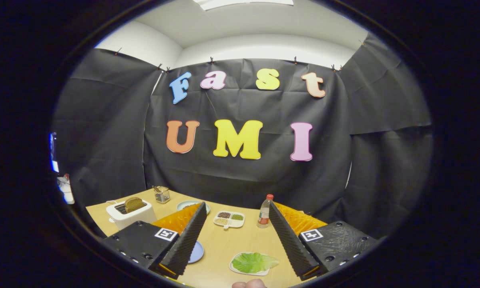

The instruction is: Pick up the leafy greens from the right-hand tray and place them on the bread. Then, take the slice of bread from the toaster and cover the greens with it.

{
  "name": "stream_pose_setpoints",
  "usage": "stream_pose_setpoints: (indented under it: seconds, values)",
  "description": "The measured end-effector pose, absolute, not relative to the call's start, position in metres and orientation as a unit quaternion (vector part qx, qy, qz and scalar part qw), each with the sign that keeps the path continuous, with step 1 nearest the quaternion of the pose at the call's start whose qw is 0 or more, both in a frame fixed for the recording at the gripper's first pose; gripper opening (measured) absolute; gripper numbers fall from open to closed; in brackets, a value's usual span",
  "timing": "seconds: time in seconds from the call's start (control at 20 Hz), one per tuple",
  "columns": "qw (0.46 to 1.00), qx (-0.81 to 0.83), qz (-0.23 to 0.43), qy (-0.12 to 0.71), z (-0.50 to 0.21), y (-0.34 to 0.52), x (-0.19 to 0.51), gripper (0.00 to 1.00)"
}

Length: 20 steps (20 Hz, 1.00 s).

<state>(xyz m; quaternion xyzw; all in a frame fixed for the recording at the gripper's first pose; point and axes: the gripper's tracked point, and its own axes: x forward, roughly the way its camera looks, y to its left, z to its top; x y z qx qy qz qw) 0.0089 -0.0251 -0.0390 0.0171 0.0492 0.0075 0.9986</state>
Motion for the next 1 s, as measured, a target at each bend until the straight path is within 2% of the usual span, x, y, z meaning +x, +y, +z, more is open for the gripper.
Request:
stream_pose_setpoints:
  seconds: [0.5,1.0]
  values:
    - [0.987,0.0,0.038,0.157,-0.116,-0.039,0.024,0.95]
    - [0.947,-0.01,0.054,0.318,-0.243,-0.058,0.059,0.95]
